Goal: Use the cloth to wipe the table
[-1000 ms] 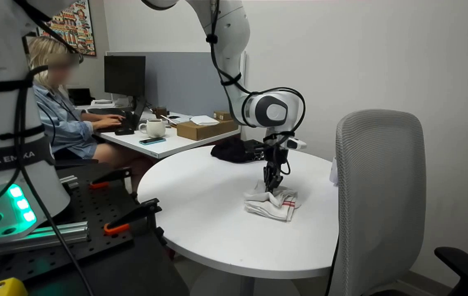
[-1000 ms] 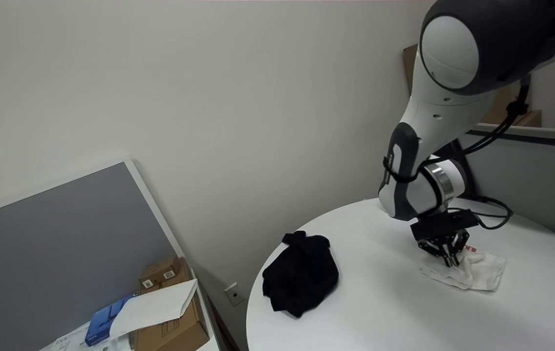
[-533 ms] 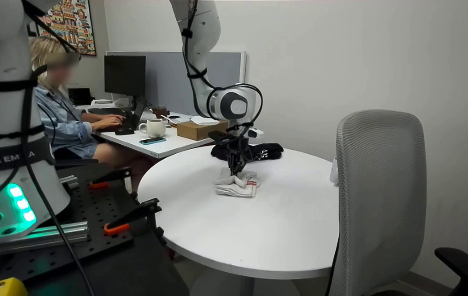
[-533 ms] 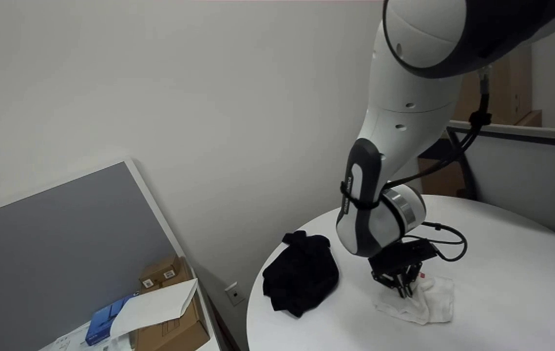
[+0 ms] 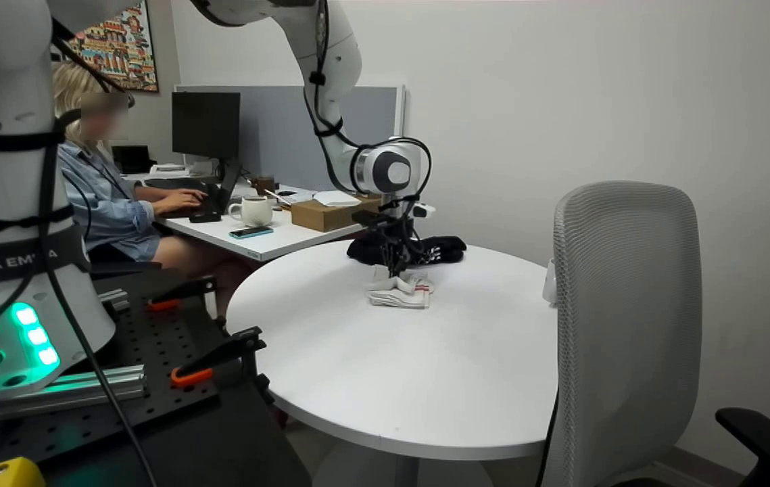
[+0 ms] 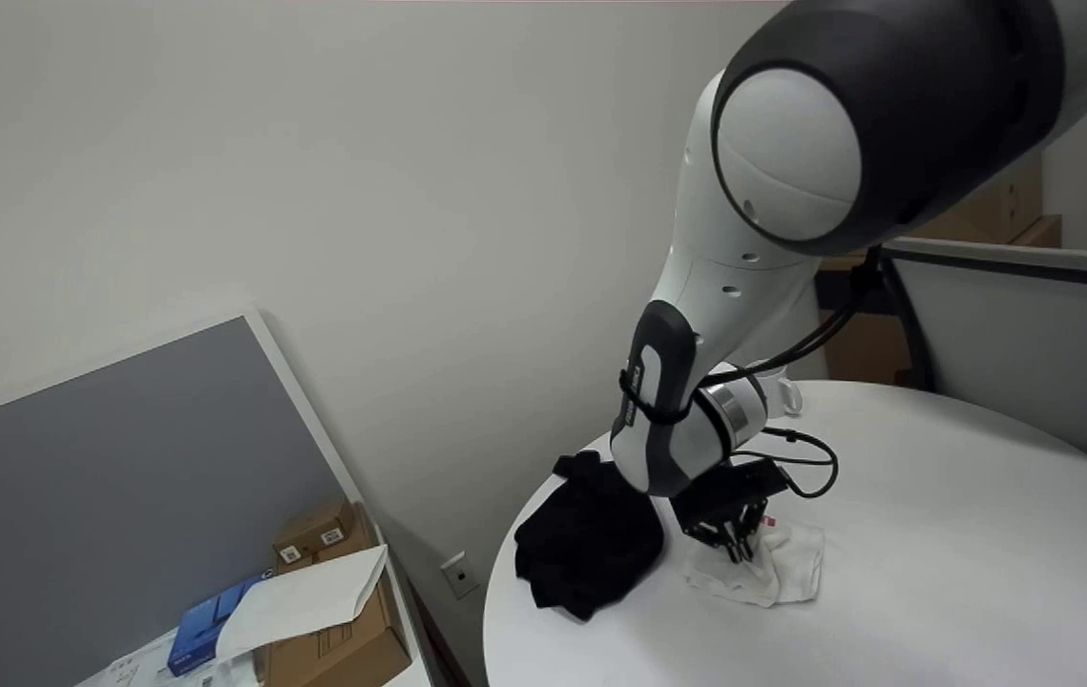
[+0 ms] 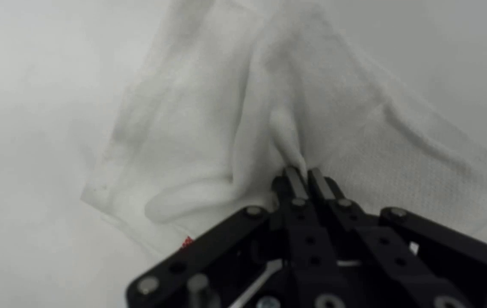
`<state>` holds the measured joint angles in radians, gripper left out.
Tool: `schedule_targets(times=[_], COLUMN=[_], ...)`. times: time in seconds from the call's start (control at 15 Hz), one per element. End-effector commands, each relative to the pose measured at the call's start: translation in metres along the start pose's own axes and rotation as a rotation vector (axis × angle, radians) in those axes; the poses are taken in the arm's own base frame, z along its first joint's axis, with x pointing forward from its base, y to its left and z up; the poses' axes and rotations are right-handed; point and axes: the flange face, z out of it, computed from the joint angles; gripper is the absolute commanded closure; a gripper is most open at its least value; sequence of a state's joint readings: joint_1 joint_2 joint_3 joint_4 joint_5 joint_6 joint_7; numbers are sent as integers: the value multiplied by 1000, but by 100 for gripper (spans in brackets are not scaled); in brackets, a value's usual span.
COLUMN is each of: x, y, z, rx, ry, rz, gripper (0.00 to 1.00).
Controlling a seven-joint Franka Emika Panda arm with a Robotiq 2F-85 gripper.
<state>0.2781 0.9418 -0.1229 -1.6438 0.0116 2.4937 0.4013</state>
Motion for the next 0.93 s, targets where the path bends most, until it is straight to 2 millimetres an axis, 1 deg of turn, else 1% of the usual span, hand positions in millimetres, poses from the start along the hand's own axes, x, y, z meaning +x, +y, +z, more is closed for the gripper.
schedule_targets(times=[0.0, 0.07, 0.13, 0.2, 0.33, 0.4, 0.53, 0.6, 0.73, 0.87], x=[37, 42, 45, 46, 39, 31, 8, -4, -31, -62], y=[44, 61, 81, 100, 140, 160, 186, 193, 199, 191], z=[14, 14, 15, 14, 14, 15, 12, 11, 11, 10], rx=[-50, -61, -64, -71, -91, -100, -118, -127, -136, -128], ry=[13, 18, 23, 25, 24, 21, 20, 17, -8, -44], rz=[77, 102, 131, 158, 209, 237, 271, 274, 270, 251], gripper=[99, 99, 99, 99, 99, 99, 99, 99, 99, 99])
